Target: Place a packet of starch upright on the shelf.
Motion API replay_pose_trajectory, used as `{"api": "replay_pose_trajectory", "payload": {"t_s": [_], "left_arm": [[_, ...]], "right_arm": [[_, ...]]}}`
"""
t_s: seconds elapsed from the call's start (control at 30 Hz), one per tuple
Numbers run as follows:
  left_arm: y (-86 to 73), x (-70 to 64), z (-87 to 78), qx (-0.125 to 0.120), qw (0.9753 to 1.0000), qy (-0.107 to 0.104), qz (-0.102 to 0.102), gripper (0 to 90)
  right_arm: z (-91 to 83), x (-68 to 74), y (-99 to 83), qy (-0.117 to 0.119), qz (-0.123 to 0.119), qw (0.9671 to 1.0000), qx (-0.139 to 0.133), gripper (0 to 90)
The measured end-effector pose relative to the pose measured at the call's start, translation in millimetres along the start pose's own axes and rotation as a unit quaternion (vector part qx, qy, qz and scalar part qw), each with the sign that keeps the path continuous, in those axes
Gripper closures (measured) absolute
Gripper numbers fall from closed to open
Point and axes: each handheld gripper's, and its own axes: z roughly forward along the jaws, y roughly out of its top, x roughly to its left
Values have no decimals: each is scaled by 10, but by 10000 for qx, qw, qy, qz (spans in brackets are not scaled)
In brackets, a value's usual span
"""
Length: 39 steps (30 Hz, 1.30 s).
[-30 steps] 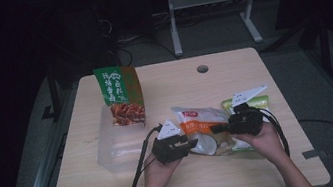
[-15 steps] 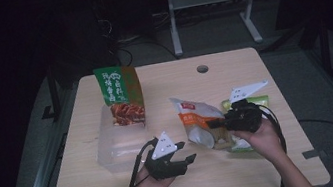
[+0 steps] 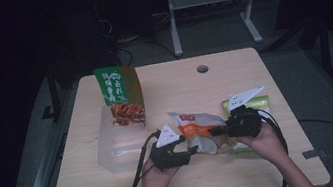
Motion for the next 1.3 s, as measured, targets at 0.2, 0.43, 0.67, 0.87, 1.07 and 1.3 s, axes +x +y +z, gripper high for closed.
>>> {"api": "replay_pose_trajectory", "payload": {"t_s": [0.2,0.43,0.67,0.87,1.07,1.3], "left_arm": [[39,54,62,-25,9998,-132,-133,793],[49,41,63,9,9997,-164,-166,866],[27,-26,-168,-111,9999,82,26,616],[-66,-173,-427,-57,9992,146,361,535],[-207,-306,-623,38,9973,139,718,468],[-378,-366,-706,89,9961,42,880,374]], "right_arm": [[-29,-4,-23,-48,-22,9999,157,868],[2,-27,7,-65,34,9995,308,883],[7,9,17,-53,140,9999,49,900],[2,104,163,-51,25,9997,-252,900],[67,190,410,-5,-143,9990,-426,900],[235,336,785,208,-396,9974,-573,900]]}}
